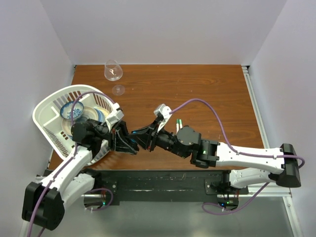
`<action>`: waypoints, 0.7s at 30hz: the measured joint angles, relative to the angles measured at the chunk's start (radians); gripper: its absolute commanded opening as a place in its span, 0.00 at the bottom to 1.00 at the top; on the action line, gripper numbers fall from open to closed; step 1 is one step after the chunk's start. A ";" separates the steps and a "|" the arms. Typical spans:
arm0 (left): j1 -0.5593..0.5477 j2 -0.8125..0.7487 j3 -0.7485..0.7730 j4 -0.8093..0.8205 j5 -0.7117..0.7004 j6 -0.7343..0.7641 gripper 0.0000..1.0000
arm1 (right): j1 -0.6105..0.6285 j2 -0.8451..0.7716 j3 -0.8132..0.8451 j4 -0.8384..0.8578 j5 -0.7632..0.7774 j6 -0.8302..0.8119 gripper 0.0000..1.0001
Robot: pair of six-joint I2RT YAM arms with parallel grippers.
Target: Insert the pens into the pen caps
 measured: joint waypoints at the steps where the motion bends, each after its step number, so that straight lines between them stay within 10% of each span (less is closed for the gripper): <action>1: 0.000 -0.023 0.001 -0.050 0.000 0.025 0.00 | 0.000 0.001 0.008 -0.013 -0.014 -0.003 0.00; 17: -0.010 -0.162 0.103 -0.517 -0.014 0.240 0.00 | 0.004 -0.004 0.064 -0.039 -0.061 0.056 0.00; 21: -0.013 -0.172 0.122 -0.669 -0.100 0.339 0.00 | 0.013 -0.025 0.147 -0.203 0.072 0.085 0.42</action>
